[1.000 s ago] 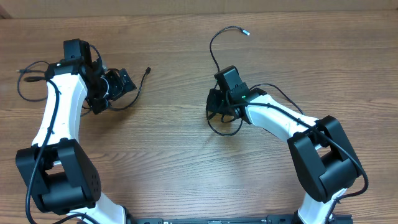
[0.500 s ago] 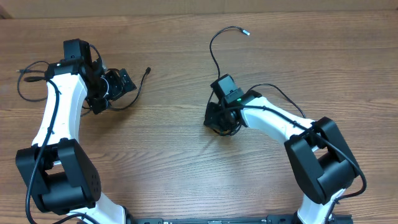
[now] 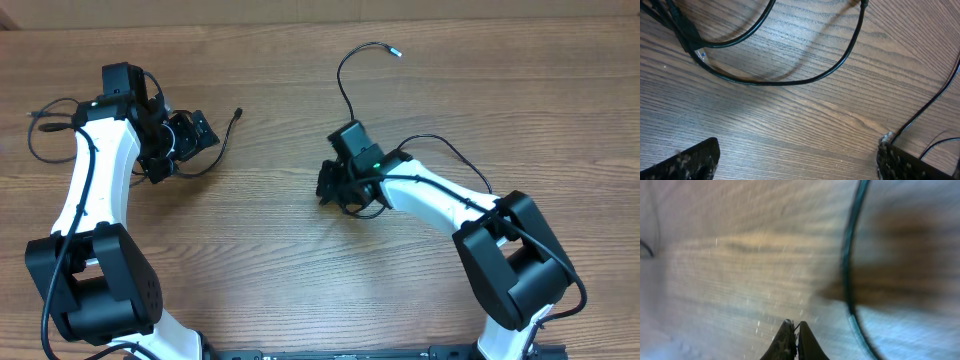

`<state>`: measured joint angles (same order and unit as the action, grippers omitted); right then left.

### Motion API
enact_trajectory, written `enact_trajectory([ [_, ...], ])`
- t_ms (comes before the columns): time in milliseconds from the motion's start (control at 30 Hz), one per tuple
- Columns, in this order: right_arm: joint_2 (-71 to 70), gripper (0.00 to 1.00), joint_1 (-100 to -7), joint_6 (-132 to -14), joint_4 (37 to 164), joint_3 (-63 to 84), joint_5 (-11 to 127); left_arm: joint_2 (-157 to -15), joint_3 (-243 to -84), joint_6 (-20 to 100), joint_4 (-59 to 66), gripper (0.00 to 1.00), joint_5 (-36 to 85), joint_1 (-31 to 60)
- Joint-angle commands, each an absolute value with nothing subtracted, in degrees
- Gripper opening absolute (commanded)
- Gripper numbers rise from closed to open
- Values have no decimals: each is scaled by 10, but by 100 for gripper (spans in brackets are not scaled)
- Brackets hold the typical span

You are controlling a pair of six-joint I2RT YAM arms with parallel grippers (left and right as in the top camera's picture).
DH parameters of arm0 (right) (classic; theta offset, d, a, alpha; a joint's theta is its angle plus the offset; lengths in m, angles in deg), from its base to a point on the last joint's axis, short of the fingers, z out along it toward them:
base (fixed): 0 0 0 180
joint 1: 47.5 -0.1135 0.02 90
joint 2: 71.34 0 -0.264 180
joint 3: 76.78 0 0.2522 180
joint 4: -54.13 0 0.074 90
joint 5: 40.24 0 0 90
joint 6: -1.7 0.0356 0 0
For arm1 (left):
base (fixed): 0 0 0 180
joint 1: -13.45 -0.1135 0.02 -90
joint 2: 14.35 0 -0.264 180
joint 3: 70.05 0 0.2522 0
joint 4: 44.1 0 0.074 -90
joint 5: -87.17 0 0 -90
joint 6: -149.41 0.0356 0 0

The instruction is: Untangle cables

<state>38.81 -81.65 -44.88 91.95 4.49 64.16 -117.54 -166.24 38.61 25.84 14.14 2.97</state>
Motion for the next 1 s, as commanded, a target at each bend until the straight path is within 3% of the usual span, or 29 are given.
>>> enact_trajectory([
  [0, 391, 4, -798, -440, 914, 52, 613, -1178, -1658, 397, 260, 100, 146, 30],
  [267, 391, 5, -793, -333, 947, 52, 555, -1178, -1658, 397, 260, 100, 146, 30],
  [300, 391, 11, -793, -316, 951, 52, 560, -1178, -1658, 397, 260, 100, 146, 30],
  [367, 391, 16, -794, -288, 954, 52, 573, -1178, -1658, 397, 260, 100, 146, 30],
  [400, 391, 14, -794, -283, 955, 52, 578, -1178, -1658, 397, 260, 100, 146, 30],
  [433, 391, 4, -794, -283, 955, 52, 580, -1178, -1658, 397, 260, 100, 146, 30],
  [633, 394, 4, -795, -278, 959, 51, 575, -1178, -1658, 397, 260, 100, 146, 30],
  [967, 409, 4, -835, -108, 923, -13, 575, -1178, -1658, 397, 260, 100, 146, 30],
])
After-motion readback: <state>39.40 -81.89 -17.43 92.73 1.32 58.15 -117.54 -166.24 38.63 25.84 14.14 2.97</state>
